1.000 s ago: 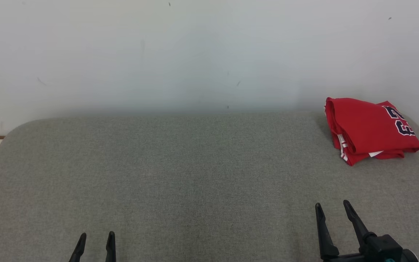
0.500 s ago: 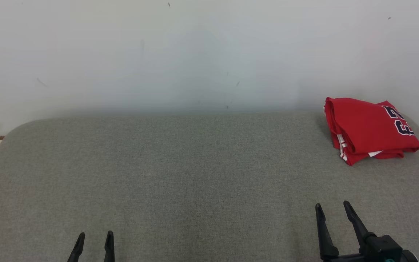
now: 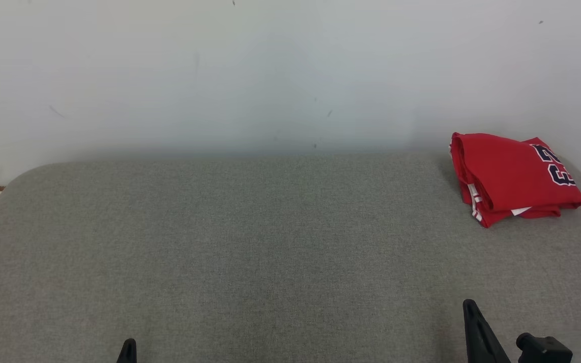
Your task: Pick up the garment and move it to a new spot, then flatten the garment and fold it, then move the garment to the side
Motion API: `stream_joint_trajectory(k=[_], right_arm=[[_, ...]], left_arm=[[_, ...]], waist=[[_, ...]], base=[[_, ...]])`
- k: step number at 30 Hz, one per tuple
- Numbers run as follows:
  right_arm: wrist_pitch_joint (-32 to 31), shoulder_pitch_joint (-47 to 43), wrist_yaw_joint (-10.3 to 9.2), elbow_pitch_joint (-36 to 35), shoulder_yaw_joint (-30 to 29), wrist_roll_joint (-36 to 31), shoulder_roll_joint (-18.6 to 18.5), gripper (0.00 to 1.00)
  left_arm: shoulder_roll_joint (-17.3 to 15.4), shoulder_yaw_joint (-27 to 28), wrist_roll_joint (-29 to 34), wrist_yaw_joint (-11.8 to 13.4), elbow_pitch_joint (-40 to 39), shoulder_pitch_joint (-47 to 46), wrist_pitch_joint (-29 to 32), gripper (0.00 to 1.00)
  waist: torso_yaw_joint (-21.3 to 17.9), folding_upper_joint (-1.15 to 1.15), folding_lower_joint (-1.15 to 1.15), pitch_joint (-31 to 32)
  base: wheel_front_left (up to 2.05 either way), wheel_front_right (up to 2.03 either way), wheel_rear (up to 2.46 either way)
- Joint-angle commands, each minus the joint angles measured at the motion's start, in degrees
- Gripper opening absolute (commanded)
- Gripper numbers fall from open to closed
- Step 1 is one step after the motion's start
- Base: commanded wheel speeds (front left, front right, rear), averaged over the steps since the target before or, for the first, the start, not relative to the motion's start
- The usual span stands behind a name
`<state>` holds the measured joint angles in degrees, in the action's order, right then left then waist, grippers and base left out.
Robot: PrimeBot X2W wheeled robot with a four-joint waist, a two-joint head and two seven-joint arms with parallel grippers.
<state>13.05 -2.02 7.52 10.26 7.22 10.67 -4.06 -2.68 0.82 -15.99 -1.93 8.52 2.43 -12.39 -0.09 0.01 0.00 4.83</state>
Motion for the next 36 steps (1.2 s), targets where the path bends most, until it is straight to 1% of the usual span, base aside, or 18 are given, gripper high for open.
stream_joint_trajectory(k=[1,8,9,21,36], right_arm=[[-0.6,2.1,0.0,-0.4,-0.5,3.6,-0.3,0.0],[-2.5,3.6,-0.01,0.8,-1.6,11.6,-0.4,0.0],[-2.5,3.6,-0.01,0.8,-1.6,11.6,-0.4,0.0],[-5.5,5.7,-0.01,2.6,-3.6,23.7,-0.5,0.0],[-8.9,8.1,-0.02,4.5,-6.1,36.5,-0.4,0.0]], left_arm=[[-0.1,0.3,-3.2,-0.3,-0.4,-1.9,0.4,0.0],[-0.1,0.5,-10.6,-0.9,0.5,-3.1,1.9,0.0],[-0.1,0.5,-10.6,-0.9,0.5,-3.1,1.9,0.0],[-0.2,1.2,-21.7,-1.7,2.2,-5.1,4.3,0.0],[-0.2,1.9,-33.8,-2.6,4.1,-7.2,6.9,0.0]], waist=[[0.0,-0.01,0.0,-0.1],[0.0,-0.01,0.0,-0.4],[0.0,-0.01,0.0,-0.4],[0.0,-0.01,0.0,-1.0],[0.0,-0.01,0.0,-1.7]], base=[[0.0,0.0,0.0],[0.0,0.0,0.0],[0.0,0.0,0.0],[0.0,0.0,0.0],[0.0,0.0,0.0]])
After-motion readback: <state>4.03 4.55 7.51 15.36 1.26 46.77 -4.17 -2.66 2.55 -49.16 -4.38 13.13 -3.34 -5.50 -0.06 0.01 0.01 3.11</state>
